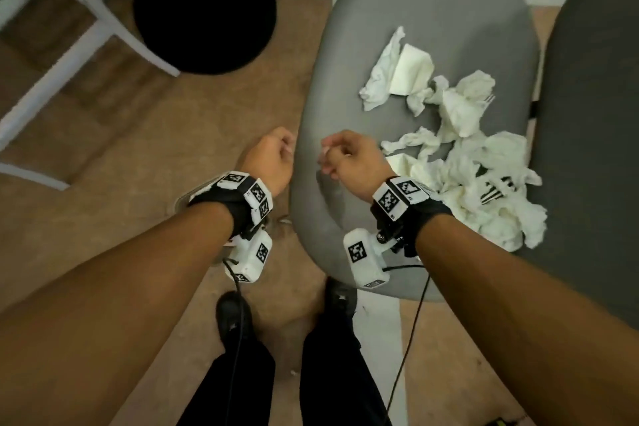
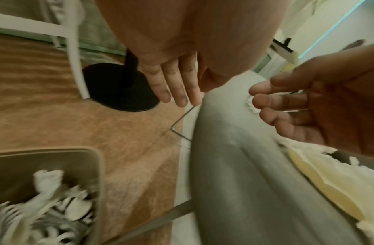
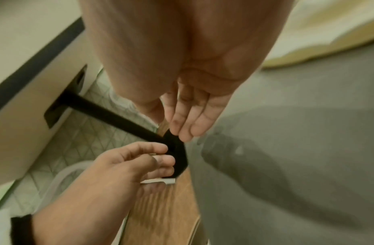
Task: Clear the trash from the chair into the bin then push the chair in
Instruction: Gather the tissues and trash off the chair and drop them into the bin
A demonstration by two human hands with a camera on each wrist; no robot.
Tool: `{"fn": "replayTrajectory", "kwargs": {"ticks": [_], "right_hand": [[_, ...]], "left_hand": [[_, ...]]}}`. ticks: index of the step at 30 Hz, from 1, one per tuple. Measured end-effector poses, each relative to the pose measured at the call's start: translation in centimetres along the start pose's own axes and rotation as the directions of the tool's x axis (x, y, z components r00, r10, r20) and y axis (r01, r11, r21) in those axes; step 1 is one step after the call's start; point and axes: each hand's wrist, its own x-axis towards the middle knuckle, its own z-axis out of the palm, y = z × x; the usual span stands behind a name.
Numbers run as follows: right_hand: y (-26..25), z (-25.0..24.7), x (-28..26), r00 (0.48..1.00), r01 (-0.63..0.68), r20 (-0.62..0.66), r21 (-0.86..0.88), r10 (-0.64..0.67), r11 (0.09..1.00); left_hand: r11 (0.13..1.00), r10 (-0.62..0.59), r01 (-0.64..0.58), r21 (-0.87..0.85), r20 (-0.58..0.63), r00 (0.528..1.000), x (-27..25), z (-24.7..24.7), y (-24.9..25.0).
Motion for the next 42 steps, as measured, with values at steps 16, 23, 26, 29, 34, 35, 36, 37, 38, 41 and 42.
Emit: {"fn": "replayTrajectory", "kwargs": {"ticks": [16,23,26,29,34,35,36,37,38,41,42], "right_hand": [[5.9,-23.5,4.1,0.95,-0.029,-0.307,-0.292,-0.065,0.956],[5.7,-23.7,7.8,0.983,-0.044,-0.172,-0.54,-0.059,0.84],[5.3,-23.3,8.7,0.992,-0.073,-0.128,-0.606,-0.007,0.792],[5.2,-22.9,9.2,0.991,-0.08,-0.133,-0.585,0.002,0.807],[5.2,-22.8,8.3,0.977,-0.036,-0.19,-0.58,-0.092,0.814],[5.0,-22.8,8.0,0.969,-0.023,-0.214,-0.579,-0.124,0.815],[4.9,-23.0,7.7,0.959,-0.015,-0.239,-0.574,-0.151,0.819],[4.5,-23.1,7.3,0.948,-0.007,-0.265,-0.572,-0.176,0.82],[4.0,-23.2,7.0,0.935,-0.003,-0.294,-0.565,-0.197,0.825],[2.5,-23.2,6.4,0.895,0.03,-0.372,-0.5,-0.246,0.865],[2.1,-23.1,6.2,0.886,0.042,-0.393,-0.459,-0.245,0.887]], "left_hand": [[0.947,0.005,-0.022,0.321,0.054,0.999,12.3,9.9,21.7],[0.922,0.168,-0.172,0.346,0.044,0.985,12.4,11.0,20.5],[0.928,0.221,-0.207,0.309,-0.013,0.975,11.8,11.3,19.4],[0.96,0.168,-0.153,0.234,-0.047,0.985,11.1,11.5,18.4],[0.985,0.105,-0.094,0.144,-0.071,0.992,10.5,10.7,17.0],[0.985,0.105,-0.095,0.142,-0.066,0.992,10.3,10.4,16.8],[0.985,0.109,-0.099,0.139,-0.064,0.992,10.1,10.2,16.8],[0.986,0.113,-0.103,0.133,-0.07,0.991,9.8,9.8,16.5],[0.987,0.116,-0.106,0.123,-0.079,0.99,9.6,9.5,16.3],[0.991,0.118,-0.11,0.081,-0.107,0.987,8.8,8.3,15.6],[0.991,0.119,-0.112,0.067,-0.116,0.986,8.5,7.9,15.4]]}}
